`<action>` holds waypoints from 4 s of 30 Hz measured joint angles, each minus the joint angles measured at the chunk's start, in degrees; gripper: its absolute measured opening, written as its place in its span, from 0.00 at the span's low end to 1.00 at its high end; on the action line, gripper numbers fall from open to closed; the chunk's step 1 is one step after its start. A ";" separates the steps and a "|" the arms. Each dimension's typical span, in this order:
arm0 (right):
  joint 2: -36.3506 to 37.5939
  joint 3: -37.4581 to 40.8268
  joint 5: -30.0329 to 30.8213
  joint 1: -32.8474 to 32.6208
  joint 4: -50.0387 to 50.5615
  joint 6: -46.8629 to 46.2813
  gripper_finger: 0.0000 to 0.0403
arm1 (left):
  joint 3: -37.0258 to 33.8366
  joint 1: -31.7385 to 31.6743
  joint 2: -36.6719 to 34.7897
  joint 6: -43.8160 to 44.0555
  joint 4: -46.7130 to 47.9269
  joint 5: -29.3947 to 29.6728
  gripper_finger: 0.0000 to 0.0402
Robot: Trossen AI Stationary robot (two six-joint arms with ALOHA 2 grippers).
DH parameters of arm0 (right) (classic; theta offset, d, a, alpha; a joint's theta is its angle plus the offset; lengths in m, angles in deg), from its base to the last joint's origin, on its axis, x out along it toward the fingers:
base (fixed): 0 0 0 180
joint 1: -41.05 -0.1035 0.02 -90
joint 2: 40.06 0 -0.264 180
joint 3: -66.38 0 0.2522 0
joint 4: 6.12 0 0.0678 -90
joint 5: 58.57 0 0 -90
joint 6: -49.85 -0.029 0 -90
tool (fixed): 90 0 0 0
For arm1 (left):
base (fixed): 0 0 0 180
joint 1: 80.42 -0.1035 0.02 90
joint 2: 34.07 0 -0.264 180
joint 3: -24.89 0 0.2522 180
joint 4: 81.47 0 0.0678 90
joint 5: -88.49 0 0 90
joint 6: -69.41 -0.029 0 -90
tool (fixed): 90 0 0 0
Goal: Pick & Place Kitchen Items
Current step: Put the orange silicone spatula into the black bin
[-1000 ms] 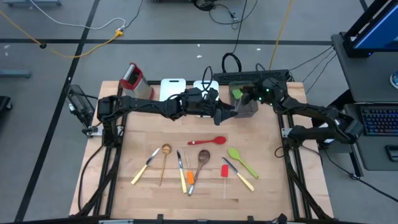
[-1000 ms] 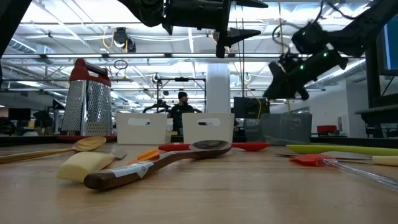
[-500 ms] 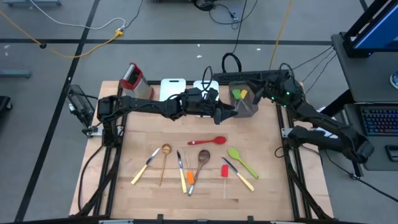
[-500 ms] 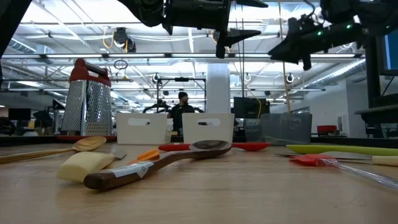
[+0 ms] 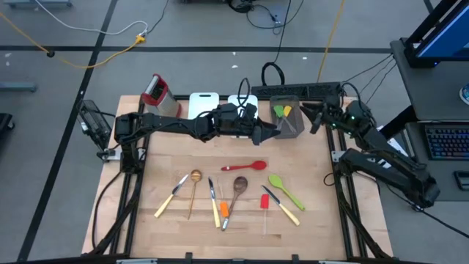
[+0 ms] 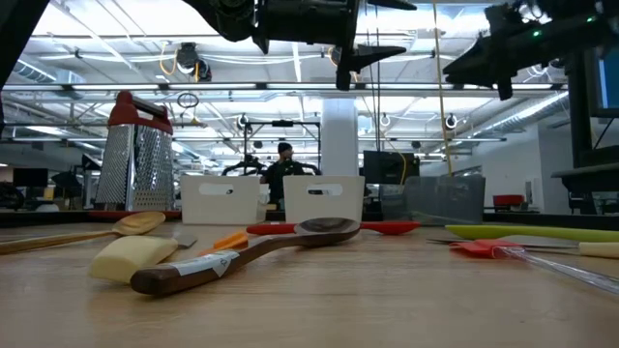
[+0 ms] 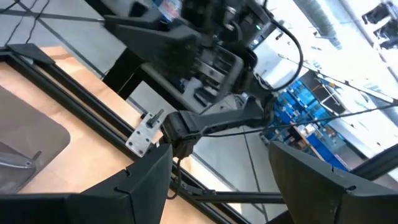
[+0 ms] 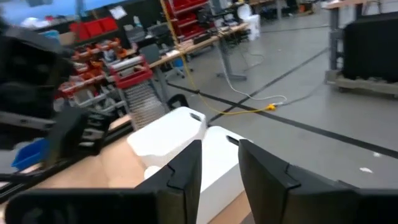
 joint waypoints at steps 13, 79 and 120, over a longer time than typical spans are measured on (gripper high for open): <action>15.18 4.46 -3.46 0.00 4.44 -2.30 0.22 | 0.02 0.04 0.00 -0.34 0.03 1.99 0.68; 28.10 11.58 -11.92 0.01 16.64 -0.63 0.22 | -7.12 29.15 -18.95 19.64 82.10 9.88 0.68; 28.10 11.56 -11.88 0.02 16.64 -7.41 0.22 | -46.91 40.58 -52.66 33.47 56.63 19.82 0.68</action>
